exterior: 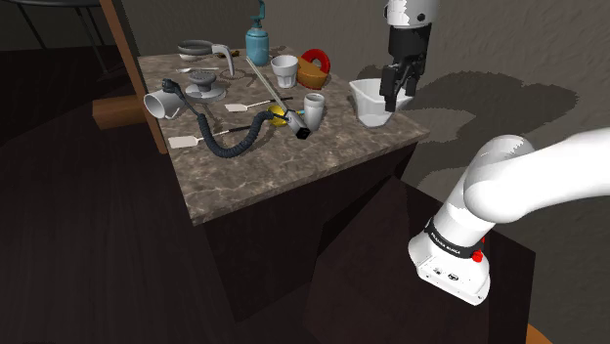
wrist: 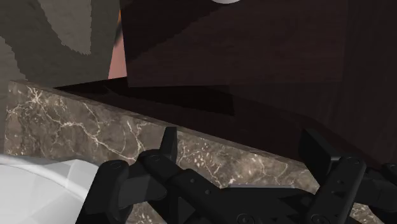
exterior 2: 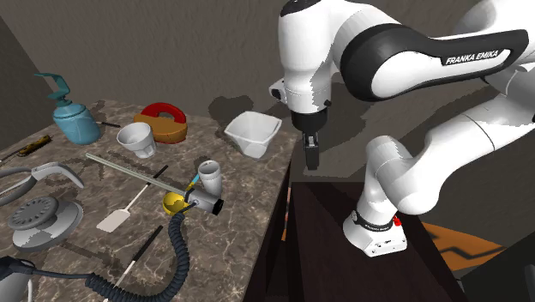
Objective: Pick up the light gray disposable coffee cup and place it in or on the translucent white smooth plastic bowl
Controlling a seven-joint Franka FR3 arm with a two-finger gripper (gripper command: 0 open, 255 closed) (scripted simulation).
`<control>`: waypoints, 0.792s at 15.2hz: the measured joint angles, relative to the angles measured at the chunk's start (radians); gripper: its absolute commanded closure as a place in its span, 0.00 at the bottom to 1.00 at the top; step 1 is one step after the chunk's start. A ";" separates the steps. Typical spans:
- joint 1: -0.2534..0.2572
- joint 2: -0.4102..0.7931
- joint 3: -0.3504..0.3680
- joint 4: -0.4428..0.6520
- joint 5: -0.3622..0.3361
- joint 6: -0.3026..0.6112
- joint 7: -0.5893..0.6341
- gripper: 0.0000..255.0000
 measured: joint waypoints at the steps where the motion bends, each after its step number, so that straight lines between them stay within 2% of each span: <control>1: 0.000 0.000 0.000 0.000 0.000 0.000 0.000 0.00; 3: -0.004 0.025 -0.009 -0.005 -0.008 0.044 -0.007 0.00; 12: -0.032 0.257 -0.059 0.007 -0.046 0.370 -0.041 0.00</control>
